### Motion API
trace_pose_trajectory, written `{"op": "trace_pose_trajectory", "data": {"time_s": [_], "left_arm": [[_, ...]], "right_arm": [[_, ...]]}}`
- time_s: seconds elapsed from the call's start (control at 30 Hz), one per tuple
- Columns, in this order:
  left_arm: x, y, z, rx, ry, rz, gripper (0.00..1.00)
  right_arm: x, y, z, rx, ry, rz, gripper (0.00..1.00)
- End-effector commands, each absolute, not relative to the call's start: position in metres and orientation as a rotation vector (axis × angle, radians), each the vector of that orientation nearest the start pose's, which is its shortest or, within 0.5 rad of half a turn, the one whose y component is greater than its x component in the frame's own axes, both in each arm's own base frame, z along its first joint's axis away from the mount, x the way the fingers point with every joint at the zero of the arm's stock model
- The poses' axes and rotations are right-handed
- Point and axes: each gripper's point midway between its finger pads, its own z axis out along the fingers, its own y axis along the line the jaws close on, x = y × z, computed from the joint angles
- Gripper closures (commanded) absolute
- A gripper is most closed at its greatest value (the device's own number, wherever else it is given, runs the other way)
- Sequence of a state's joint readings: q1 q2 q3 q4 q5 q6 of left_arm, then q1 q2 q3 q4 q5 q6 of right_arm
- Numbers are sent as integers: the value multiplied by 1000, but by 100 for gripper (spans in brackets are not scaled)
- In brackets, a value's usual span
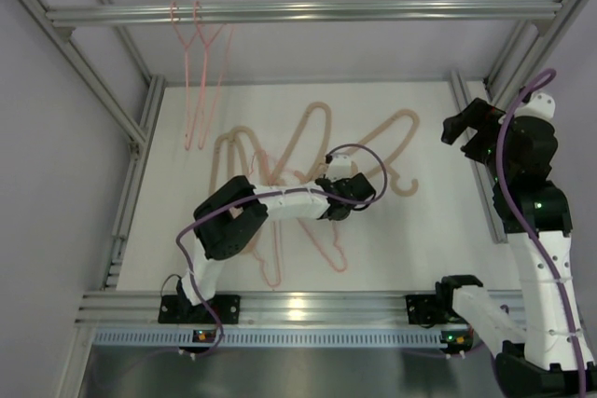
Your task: Organize the hangers
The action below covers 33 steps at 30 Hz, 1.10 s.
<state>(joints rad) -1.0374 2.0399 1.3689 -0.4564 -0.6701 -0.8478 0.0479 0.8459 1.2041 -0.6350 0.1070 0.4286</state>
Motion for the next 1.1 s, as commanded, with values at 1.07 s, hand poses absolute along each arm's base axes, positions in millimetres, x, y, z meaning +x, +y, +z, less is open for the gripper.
{"op": "trace_pose_trajectory", "data": {"time_s": [1.07], "left_arm": [[264, -257, 415, 264, 1737, -1335, 100]], "right_arm": [[283, 7, 383, 430, 1705, 237, 1]]}}
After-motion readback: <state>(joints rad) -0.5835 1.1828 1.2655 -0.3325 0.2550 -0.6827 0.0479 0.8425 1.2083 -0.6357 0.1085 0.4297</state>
